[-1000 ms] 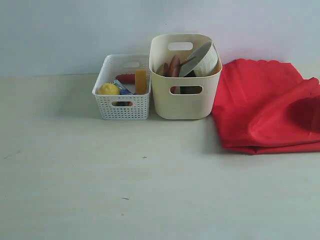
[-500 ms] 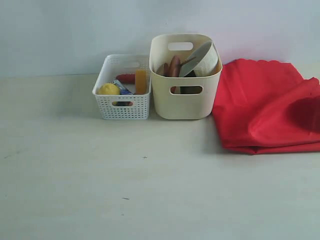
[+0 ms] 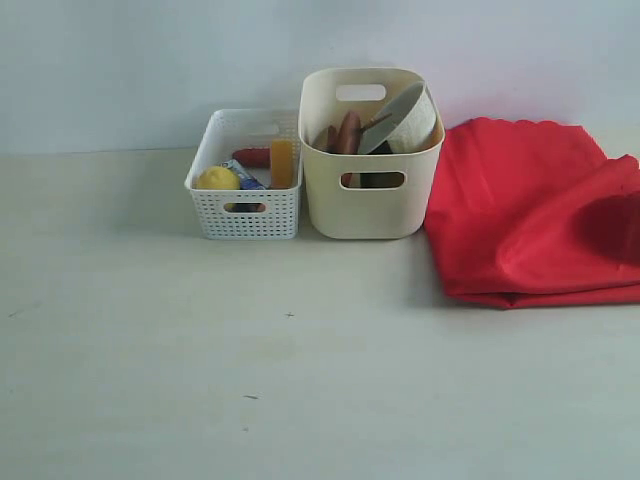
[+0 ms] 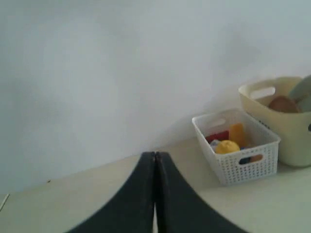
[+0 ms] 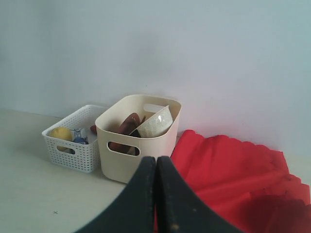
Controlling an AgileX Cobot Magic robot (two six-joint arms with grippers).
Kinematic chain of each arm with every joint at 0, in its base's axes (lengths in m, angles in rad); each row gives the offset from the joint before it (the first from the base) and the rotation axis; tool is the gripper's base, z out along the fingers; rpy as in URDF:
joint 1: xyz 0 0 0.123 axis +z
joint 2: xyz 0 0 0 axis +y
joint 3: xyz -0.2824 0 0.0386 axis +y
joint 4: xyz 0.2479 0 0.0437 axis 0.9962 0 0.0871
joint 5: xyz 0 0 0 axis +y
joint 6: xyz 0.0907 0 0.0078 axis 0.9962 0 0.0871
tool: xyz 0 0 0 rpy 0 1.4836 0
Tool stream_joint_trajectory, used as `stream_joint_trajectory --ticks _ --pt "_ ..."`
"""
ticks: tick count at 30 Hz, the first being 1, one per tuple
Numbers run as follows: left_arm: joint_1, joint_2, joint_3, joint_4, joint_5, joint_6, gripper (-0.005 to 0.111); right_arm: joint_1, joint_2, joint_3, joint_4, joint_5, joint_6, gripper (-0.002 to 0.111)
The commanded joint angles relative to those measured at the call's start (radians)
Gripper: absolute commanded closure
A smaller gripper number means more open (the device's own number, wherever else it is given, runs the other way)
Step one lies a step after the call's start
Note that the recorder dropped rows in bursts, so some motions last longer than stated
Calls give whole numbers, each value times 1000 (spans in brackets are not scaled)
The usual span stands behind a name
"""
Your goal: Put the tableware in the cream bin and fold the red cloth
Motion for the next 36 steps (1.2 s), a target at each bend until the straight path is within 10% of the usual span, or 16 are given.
stream_joint_trajectory --ticks 1,10,36 --pt "2 -38 110 12 3 41 107 3 -4 7 7 -8 -2 108" --pt "53 -152 343 67 -117 -371 107 3 -4 7 7 -8 -2 108" --pt "128 -152 343 121 47 -392 107 3 -4 7 7 -8 -2 108"
